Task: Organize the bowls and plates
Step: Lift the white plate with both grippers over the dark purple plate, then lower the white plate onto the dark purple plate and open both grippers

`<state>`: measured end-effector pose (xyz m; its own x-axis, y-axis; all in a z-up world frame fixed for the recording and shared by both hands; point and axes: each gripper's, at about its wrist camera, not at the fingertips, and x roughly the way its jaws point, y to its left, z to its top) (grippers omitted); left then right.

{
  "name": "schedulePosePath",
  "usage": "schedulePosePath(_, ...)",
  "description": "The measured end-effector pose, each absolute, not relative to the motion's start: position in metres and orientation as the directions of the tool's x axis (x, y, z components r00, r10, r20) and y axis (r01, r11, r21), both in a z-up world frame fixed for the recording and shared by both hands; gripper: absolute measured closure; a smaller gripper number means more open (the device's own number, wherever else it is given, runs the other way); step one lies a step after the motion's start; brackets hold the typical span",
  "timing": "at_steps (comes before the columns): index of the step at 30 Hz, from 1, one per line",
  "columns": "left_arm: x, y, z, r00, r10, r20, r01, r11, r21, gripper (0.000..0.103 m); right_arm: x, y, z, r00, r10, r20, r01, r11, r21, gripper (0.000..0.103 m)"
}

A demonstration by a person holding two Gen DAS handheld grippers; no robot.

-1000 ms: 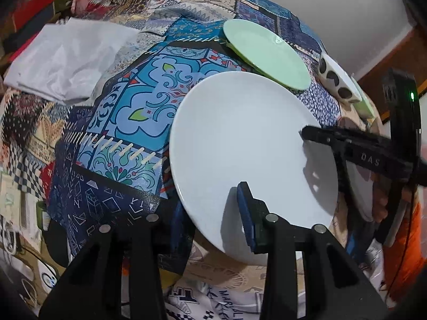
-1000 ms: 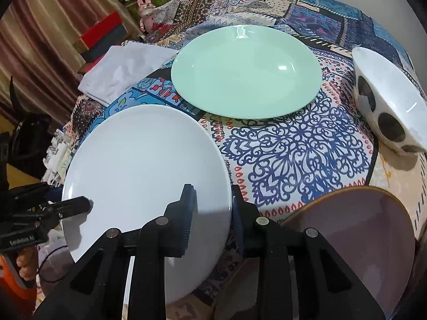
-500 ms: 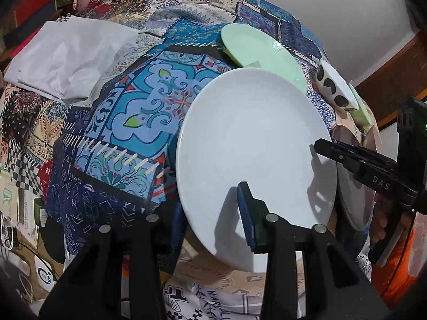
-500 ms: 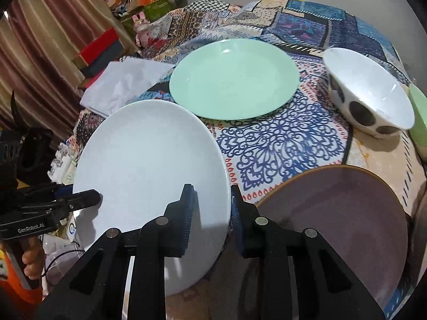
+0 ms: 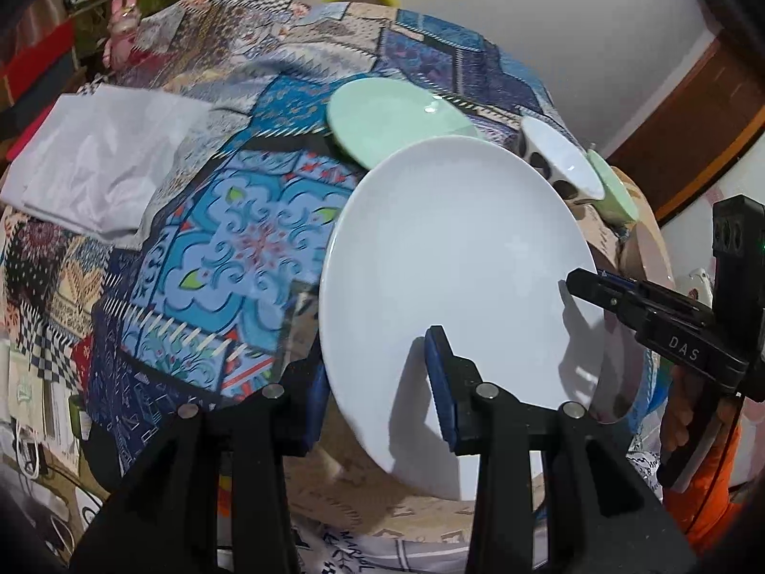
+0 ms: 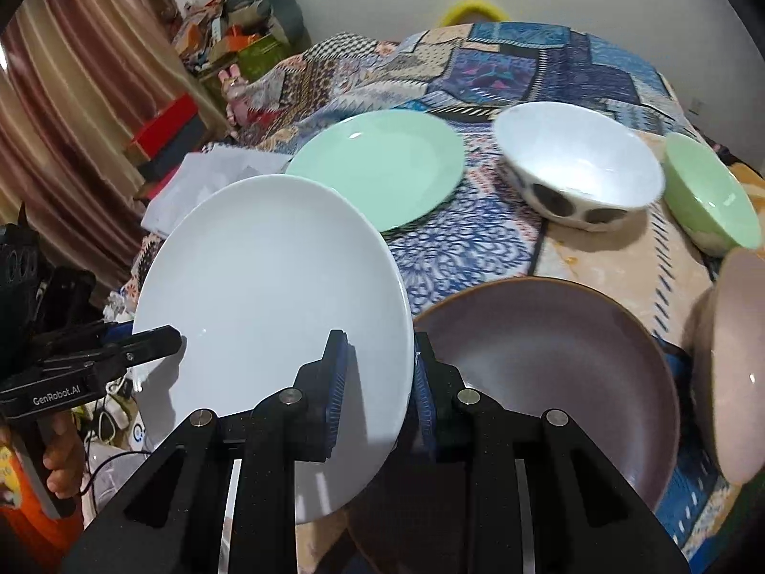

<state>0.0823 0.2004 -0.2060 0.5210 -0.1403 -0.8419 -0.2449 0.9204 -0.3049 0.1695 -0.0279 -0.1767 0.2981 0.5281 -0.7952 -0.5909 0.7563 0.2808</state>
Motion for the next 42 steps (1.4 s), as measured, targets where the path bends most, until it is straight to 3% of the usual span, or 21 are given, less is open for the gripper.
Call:
schedulePosePath(20,0.126,0.117,-0.188,0.522,-0.200,-0.829,-0.073,0.958,-0.277,0.066,0.166,-0.116,-0.173,0.385,0.489,-0.783,-0.456,0.838,0.299,0.078)
schedulePosePath(42,0.159,0.069,-0.223,0.416,-0.205,-0.886,-0.035,0.970,-0.241,0.066,0.170,-0.161,-0.197,0.376,0.496,-0.783,-0.370,0.855,0.363,0.078)
